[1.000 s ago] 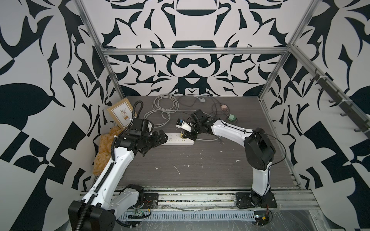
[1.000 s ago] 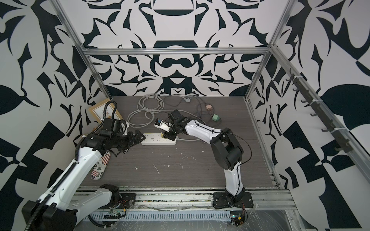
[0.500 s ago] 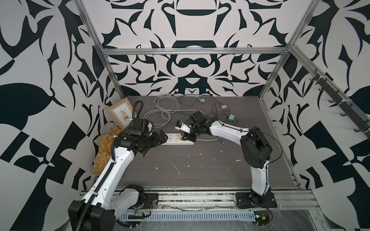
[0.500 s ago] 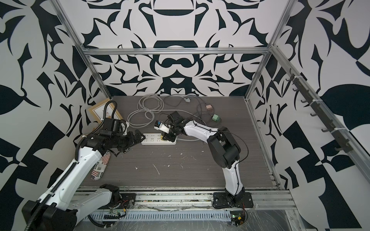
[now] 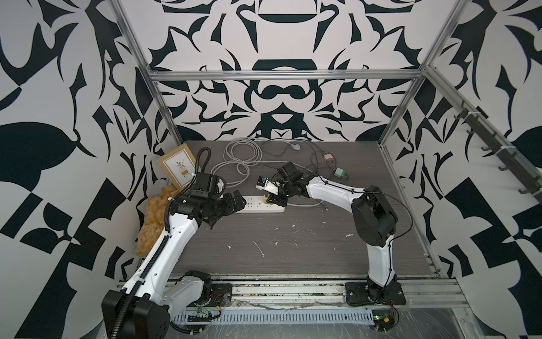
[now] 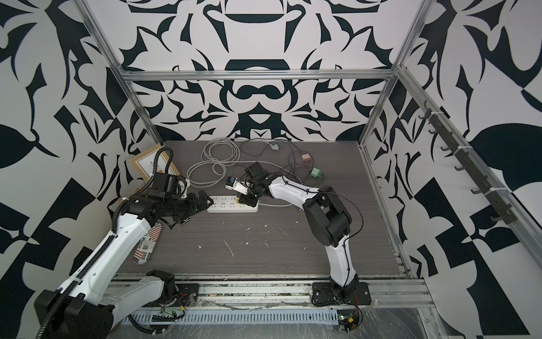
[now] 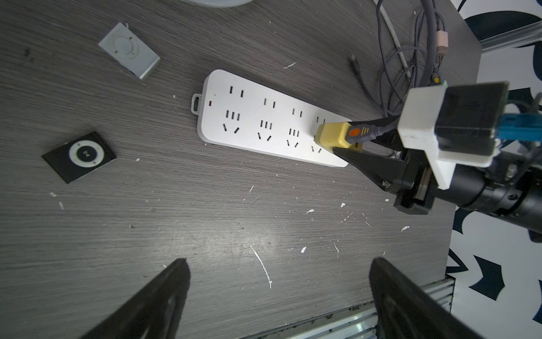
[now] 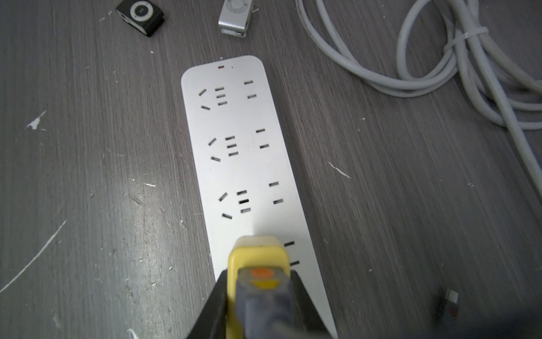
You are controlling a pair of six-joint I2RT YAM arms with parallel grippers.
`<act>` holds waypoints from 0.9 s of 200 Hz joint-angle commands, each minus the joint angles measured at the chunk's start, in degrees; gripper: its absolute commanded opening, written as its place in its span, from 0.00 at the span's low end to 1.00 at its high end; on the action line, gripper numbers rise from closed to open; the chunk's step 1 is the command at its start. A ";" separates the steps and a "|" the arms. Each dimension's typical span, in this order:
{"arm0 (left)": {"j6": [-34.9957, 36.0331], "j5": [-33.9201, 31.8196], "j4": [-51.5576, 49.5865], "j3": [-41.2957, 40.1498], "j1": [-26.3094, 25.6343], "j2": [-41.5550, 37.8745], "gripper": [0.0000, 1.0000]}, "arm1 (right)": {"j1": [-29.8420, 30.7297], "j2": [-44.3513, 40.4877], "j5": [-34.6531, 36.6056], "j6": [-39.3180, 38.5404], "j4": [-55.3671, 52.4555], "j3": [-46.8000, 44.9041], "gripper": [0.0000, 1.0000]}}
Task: Charge mp3
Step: Insert the plug into the socket.
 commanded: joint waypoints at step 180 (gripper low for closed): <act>0.82 2.59 1.37 0.92 0.34 2.72 0.99 | -1.20 2.76 -3.31 -4.01 -3.71 0.24 0.00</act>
